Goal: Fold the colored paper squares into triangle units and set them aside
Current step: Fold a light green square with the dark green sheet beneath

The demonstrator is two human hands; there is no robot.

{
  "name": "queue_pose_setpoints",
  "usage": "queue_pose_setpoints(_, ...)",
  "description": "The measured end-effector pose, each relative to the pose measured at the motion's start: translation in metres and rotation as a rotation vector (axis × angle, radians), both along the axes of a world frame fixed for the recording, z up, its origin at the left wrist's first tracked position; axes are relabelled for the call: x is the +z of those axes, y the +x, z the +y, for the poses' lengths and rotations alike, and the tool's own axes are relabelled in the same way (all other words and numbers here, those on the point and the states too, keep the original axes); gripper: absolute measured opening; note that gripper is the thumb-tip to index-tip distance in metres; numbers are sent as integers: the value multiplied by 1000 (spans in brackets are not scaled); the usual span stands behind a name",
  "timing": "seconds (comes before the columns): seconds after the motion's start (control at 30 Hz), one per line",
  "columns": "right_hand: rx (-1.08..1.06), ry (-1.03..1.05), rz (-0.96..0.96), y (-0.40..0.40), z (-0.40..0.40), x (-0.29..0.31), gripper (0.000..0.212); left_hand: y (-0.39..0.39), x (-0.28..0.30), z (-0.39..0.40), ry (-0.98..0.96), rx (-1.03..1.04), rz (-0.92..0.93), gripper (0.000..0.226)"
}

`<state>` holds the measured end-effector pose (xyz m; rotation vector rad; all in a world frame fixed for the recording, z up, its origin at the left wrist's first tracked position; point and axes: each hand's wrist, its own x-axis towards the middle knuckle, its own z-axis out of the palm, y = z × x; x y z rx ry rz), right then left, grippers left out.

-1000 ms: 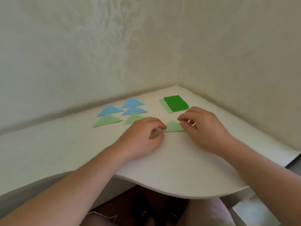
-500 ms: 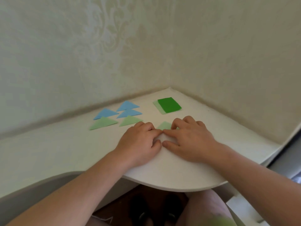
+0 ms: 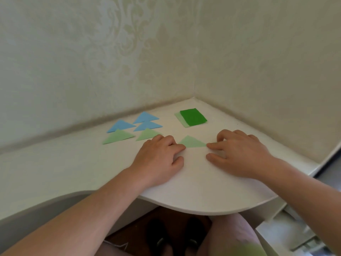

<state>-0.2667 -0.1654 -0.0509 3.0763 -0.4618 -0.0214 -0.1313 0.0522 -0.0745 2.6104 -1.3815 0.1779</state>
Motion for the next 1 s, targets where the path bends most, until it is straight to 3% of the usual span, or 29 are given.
queue_pose_setpoints(0.13, 44, -39, -124, 11, 20, -2, 60, -1, 3, -3, 28, -11, -24, 53)
queue_pose_setpoints(0.33, 137, 124, -87, 15, 40, -20, 75, 0, 5, -6, 36, -33, -39, 51)
queue_pose_setpoints(0.63, 162, 157, -38, 10, 37, -14, 78, 11, 9, 9, 23, -25, -56, 49)
queue_pose_setpoints(0.73, 121, 244, -123, 13, 31, -13, 68, 8, 2, 6, -34, -22, -65, 44)
queue_pose_setpoints(0.83, -58, 332, -269, 20, 16, -14, 63, 14, 0, 5, -200, 16, 84, 25)
queue_pose_setpoints(0.9, -94, 324, -205, 27, 13, -14, 54, 18, 2, 5, -342, 70, 301, 14)
queue_pose_setpoints(1.0, -60, 415, -161, 37, 23, -11, 39, 22, 5, 2, -358, 132, 407, 24)
